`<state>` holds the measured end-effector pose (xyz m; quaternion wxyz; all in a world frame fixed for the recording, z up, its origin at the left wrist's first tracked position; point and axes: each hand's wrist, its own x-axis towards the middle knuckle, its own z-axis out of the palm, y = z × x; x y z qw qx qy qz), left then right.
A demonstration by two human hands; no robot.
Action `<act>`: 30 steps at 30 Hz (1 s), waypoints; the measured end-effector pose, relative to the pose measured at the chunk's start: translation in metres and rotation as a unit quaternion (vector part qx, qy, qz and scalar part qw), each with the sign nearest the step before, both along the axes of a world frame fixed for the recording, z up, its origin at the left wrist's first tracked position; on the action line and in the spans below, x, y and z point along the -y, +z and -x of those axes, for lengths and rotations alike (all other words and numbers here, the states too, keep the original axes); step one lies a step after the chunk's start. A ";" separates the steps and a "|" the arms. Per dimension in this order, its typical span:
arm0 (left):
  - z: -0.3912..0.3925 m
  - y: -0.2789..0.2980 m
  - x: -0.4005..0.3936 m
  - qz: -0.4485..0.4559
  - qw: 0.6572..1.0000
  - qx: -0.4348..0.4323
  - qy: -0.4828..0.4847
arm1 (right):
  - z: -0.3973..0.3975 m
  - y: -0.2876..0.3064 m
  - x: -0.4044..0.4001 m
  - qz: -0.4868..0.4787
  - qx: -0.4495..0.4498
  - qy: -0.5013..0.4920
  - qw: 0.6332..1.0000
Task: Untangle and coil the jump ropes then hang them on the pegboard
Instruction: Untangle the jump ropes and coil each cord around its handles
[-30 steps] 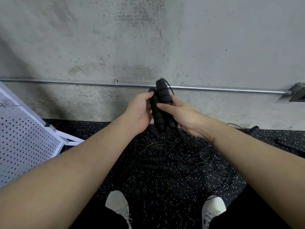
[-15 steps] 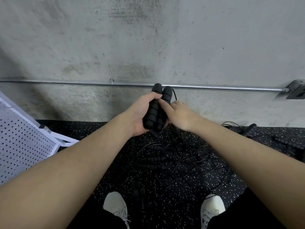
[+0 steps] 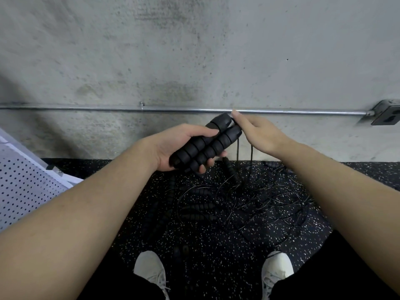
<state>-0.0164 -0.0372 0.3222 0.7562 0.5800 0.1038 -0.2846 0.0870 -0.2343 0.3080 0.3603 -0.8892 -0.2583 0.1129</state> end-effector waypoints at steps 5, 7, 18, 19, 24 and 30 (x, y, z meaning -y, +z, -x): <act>0.001 -0.001 -0.002 0.013 1.000 0.008 -0.010 | -0.005 0.002 0.000 -0.098 -0.092 -0.017 0.991; 0.000 -0.001 -0.003 0.040 0.999 0.013 -0.010 | -0.009 0.006 -0.001 -0.152 -0.107 -0.033 0.982; -0.003 -0.003 -0.002 -0.033 0.999 0.006 -0.004 | -0.021 0.006 0.006 -0.194 -0.085 -0.128 0.969; -0.005 -0.004 0.000 -0.056 0.998 0.023 0.013 | -0.022 0.006 0.007 -0.186 -0.084 -0.131 0.970; -0.016 -0.013 0.009 -0.127 0.977 0.086 0.146 | -0.022 0.000 0.002 -0.173 -0.159 -0.132 0.963; -0.032 -0.023 0.017 -0.071 0.942 0.072 0.319 | -0.007 -0.002 -0.015 -0.139 -0.185 -0.076 0.970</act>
